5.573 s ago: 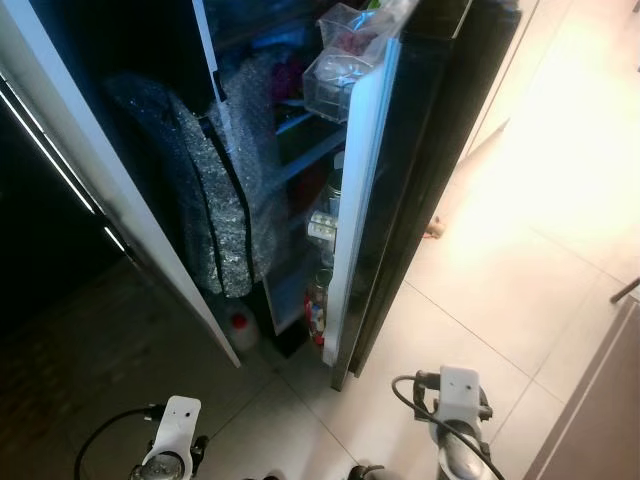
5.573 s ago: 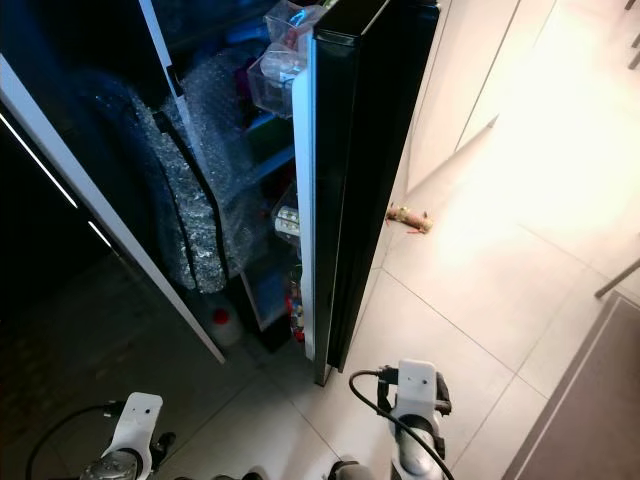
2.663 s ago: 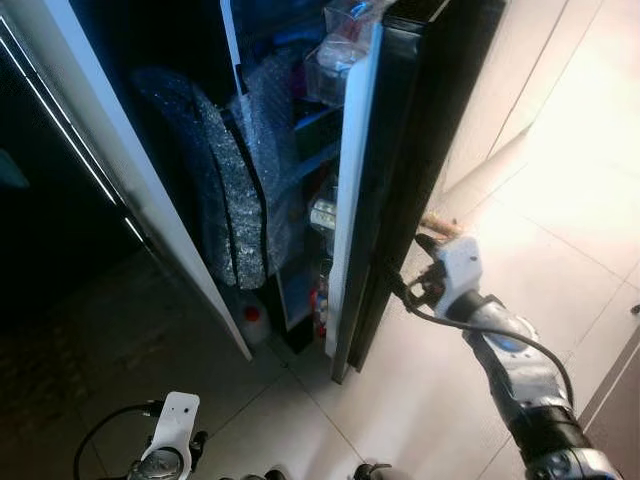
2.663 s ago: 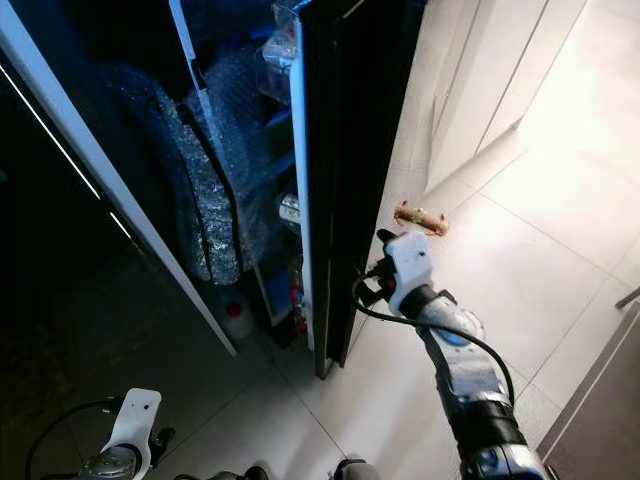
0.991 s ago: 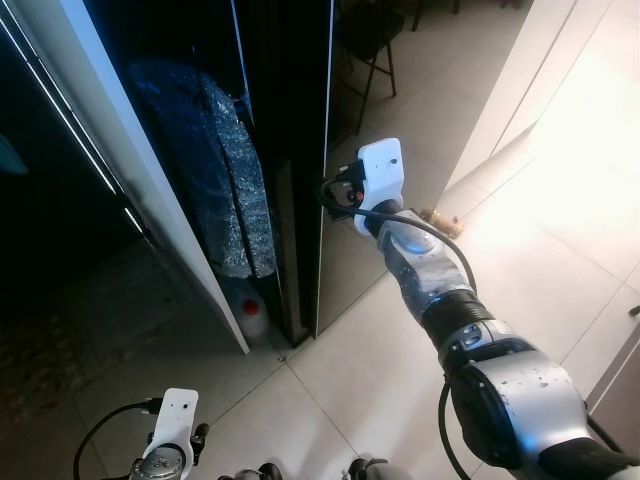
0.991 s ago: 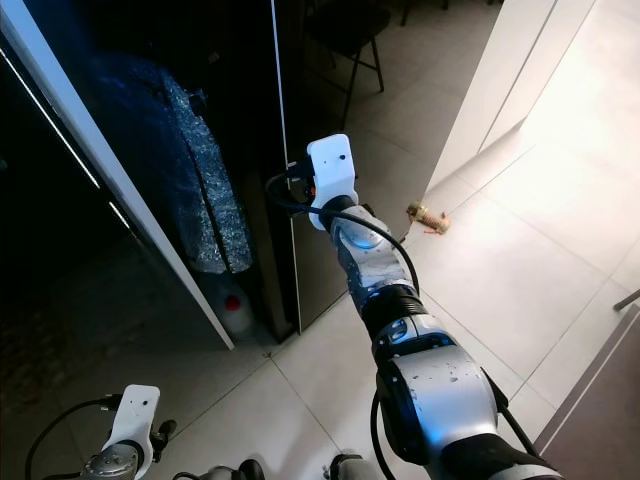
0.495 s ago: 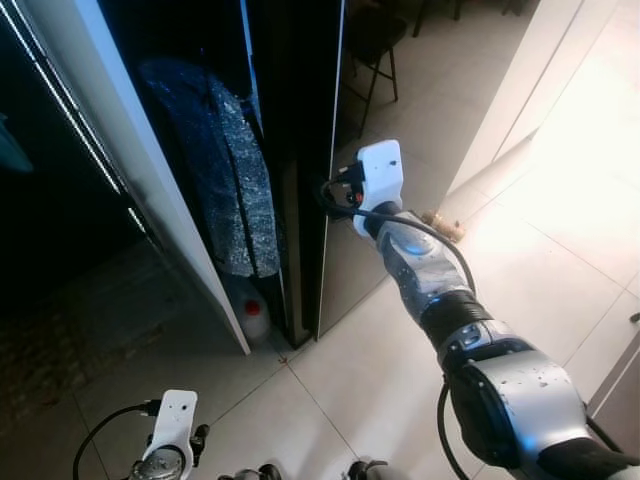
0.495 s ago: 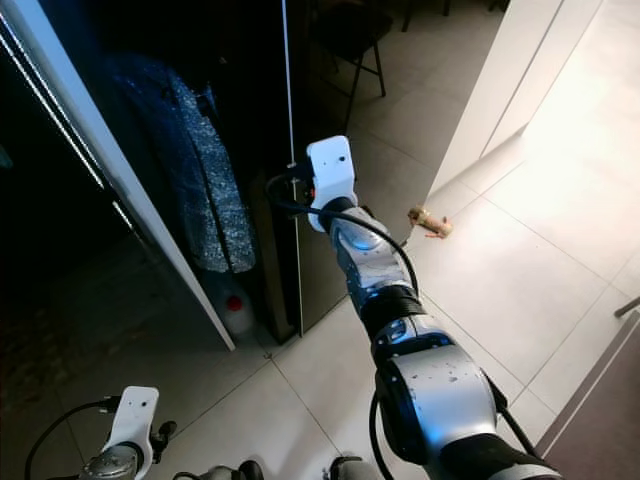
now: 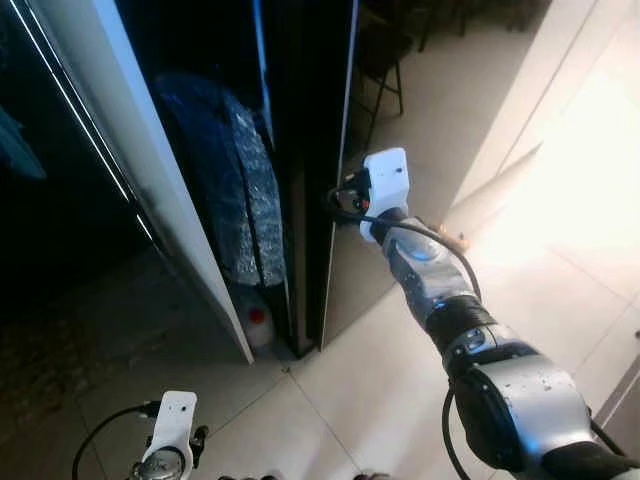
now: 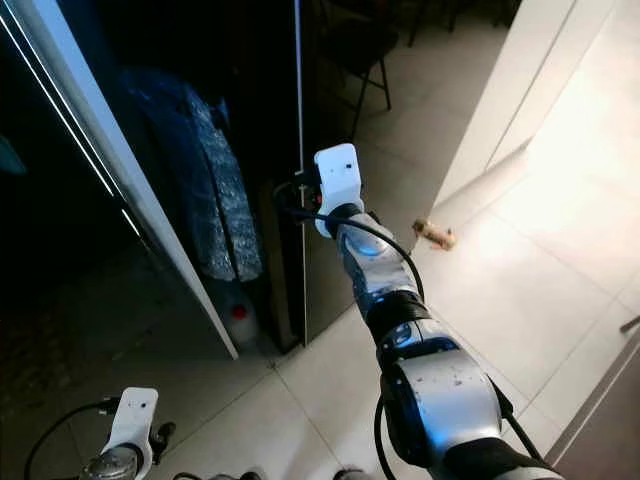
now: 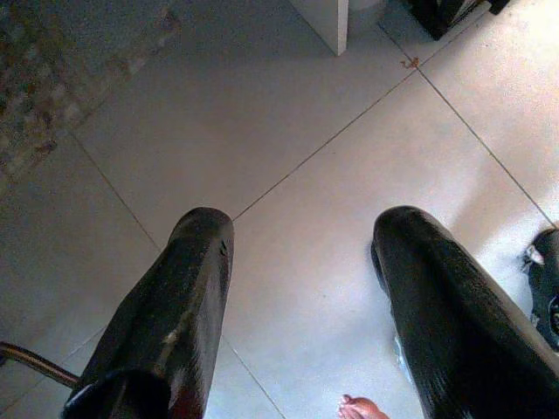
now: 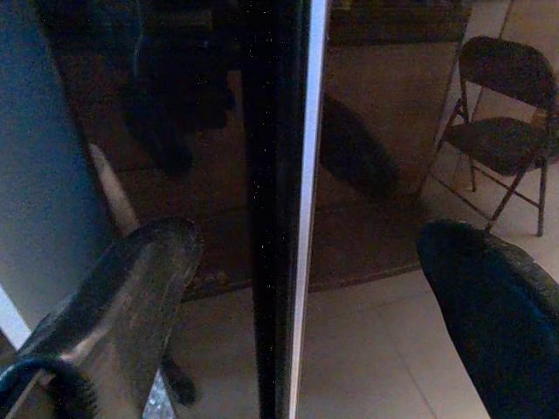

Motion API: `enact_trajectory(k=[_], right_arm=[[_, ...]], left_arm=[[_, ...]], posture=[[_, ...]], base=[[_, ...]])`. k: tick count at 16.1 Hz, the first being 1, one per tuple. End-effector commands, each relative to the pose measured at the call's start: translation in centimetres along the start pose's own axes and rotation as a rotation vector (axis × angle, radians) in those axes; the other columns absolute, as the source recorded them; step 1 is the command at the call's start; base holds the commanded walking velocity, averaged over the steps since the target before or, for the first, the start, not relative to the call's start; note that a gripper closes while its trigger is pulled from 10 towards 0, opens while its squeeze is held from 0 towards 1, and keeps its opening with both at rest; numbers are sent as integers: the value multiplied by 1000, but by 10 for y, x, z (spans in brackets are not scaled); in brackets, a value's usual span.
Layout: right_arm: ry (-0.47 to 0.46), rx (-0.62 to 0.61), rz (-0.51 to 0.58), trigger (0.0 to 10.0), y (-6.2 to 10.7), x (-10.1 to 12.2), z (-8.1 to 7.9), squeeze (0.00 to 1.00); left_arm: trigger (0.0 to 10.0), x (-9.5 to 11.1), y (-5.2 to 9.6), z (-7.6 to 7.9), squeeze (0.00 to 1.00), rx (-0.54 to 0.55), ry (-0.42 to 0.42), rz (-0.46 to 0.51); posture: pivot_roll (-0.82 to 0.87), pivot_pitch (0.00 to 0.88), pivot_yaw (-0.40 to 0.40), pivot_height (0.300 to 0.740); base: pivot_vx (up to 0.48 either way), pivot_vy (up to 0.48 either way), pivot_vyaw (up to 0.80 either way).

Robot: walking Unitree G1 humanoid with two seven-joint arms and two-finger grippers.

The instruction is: Restocking fridge

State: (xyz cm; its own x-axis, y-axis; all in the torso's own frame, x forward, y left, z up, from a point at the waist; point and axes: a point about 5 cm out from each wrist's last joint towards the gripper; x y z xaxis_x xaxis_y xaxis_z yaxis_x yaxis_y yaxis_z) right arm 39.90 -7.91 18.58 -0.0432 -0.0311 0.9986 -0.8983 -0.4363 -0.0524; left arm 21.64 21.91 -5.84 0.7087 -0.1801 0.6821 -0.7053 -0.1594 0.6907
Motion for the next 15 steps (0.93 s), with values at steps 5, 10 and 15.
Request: enact_trajectory(k=[5,10,15], right_arm=[[-17,-2,-14,10000,4,-9,0,0],[-25,5,-25,10000,8,-17,-1,0],[-31,12,-34,10000,10,-21,-1,0]], left_arm=[[10000,-11,2,0,0,7,9,-42],[10000,-11,2,-1,0,7,7,-43],[10000,-10,2,-1,0,7,4,-44]], posture=[[-183,161,3,740],[-184,173,3,740],[-185,179,4,740]], base=[[261,0,0],[262,0,0],[262,0,0]])
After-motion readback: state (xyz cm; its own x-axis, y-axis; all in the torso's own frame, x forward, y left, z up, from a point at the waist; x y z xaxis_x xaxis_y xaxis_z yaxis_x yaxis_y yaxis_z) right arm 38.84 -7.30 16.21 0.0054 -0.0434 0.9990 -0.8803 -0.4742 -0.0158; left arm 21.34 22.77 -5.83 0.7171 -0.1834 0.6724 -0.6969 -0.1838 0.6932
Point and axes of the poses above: a point about 5 cm out from each wrist's last joint towards the gripper, its own y axis pointing back from the gripper into the wrist, its own x axis along the axis of the wrist's last joint, z = x × y, and after that the axes turned 4 degrees about -y, right-handed
